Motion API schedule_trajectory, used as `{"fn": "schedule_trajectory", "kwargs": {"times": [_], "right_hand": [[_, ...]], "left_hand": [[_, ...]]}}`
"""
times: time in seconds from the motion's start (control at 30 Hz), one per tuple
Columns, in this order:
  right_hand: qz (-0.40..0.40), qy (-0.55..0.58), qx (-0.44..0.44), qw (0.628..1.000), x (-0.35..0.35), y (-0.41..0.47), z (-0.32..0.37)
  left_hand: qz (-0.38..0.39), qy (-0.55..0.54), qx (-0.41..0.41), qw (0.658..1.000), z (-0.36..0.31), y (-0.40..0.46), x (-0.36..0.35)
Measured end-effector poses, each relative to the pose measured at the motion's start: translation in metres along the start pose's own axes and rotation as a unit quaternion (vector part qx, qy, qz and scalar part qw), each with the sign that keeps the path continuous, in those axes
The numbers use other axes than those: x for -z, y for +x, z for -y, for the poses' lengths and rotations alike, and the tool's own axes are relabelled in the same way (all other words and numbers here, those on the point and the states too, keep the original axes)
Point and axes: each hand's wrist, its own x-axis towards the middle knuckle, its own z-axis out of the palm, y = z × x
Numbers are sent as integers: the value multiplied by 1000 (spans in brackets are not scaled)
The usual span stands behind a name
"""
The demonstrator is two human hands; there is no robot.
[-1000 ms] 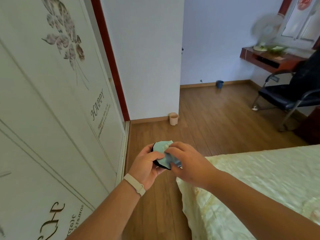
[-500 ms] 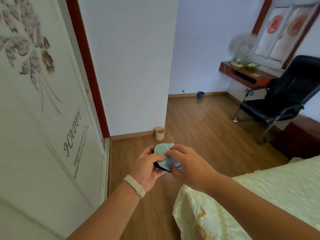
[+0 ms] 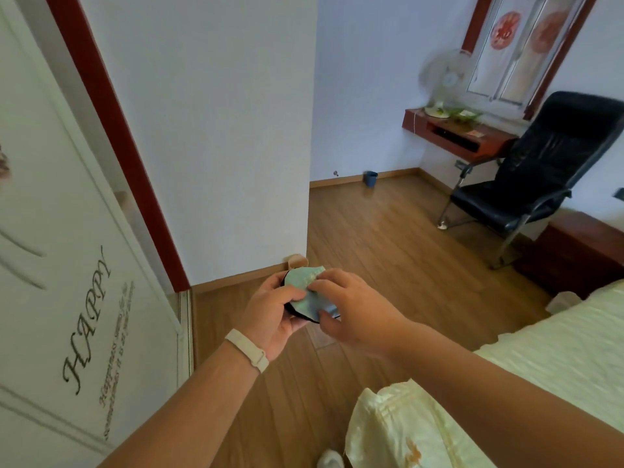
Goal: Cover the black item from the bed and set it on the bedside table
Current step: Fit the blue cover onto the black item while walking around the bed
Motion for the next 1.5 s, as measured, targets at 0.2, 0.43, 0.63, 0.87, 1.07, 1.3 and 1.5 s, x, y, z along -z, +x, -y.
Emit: {"fn": "schedule_trajectory", "kwargs": {"times": [0.2, 0.43, 0.63, 0.87, 1.07, 1.3, 1.5], "right_hand": [[-16, 12, 16, 1000, -16, 81, -66], [-18, 19, 2, 1000, 2, 169, -148], [-25, 14, -29, 999, 9, 198, -198], [-36, 2, -90, 995, 4, 243, -260], [-41, -37, -166, 985, -2, 305, -316], [-61, -89, -264, 959, 17, 373, -362], [-82, -130, -322, 934, 46, 375, -389]], "left_hand": [[-21, 26, -9, 999, -33, 94, -2], [-28, 52, -19, 998, -77, 205, -37], [-12, 26, 20, 999, -80, 268, -63], [16, 59, 51, 997, -94, 355, -84], [69, 66, 96, 991, -117, 459, -95], [175, 95, 130, 971, -157, 569, -125], [274, 90, 176, 941, -153, 615, -166]]}}
